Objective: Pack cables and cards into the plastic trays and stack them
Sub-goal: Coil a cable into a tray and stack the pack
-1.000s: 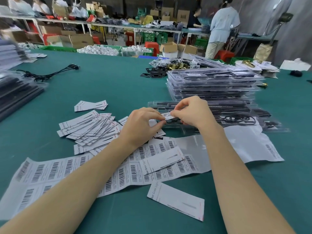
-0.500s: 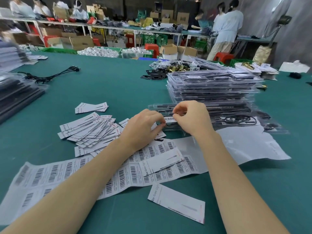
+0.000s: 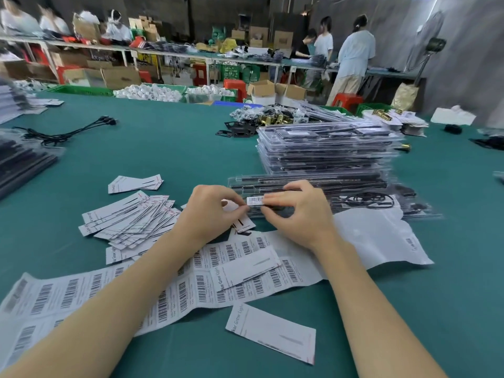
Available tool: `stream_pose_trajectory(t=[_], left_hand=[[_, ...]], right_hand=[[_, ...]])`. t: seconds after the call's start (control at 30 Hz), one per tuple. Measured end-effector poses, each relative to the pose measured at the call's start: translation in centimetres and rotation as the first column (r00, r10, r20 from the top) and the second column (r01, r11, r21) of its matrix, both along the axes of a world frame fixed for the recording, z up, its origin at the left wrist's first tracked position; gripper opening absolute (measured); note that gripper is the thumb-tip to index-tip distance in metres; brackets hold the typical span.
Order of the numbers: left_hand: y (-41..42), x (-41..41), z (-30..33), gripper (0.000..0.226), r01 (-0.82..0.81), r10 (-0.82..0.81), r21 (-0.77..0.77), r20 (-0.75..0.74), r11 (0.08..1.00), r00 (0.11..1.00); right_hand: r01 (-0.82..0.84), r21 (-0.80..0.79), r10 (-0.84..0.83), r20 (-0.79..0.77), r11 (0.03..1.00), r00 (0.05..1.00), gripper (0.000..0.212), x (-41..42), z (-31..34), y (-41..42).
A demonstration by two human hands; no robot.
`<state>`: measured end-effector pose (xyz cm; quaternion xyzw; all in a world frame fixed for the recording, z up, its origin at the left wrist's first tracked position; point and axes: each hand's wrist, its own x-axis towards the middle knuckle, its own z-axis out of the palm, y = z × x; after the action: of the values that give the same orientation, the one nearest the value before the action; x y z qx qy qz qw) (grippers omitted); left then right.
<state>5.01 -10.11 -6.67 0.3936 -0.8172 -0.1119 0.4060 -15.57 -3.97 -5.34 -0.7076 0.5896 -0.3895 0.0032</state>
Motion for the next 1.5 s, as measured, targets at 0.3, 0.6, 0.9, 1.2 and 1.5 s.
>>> stream_pose_trajectory(t=[0.3, 0.6, 0.9, 1.2, 1.5], left_hand=[[-1.7, 0.0, 1.7, 0.049, -0.256, 0.192, 0.377, 0.2, 0.89, 0.961], [-3.6, -4.4, 4.5, 0.056, -0.092, 0.121, 0.854, 0.034, 0.512, 0.992], [-2.9, -9.0, 5.1, 0.048, 0.161, 0.122, 0.807, -0.276, 0.568, 0.953], [-0.7, -9.6, 2.6, 0.03, -0.14, 0.093, 0.439, 0.128, 0.887, 0.987], [0.4, -8.7, 1.6, 0.052, 0.019, -0.097, 0.29, 0.258, 0.957, 0.961]], right_hand=[[0.033, -0.051, -0.023, 0.193, 0.998, 0.981, 0.012, -3.1, -0.1, -0.6], [0.081, -0.042, -0.066, 0.278, 0.996, 0.958, 0.029, -3.2, -0.3, -0.7], [0.273, -0.377, -0.041, 0.522, 0.885, 0.852, 0.059, -1.5, 1.4, -0.7], [-0.042, 0.399, -0.075, 0.274, 0.916, 0.959, 0.041, -3.0, 2.3, 0.1], [0.009, 0.824, -0.365, 0.241, 0.566, 0.899, 0.023, -6.4, 3.6, 1.3]])
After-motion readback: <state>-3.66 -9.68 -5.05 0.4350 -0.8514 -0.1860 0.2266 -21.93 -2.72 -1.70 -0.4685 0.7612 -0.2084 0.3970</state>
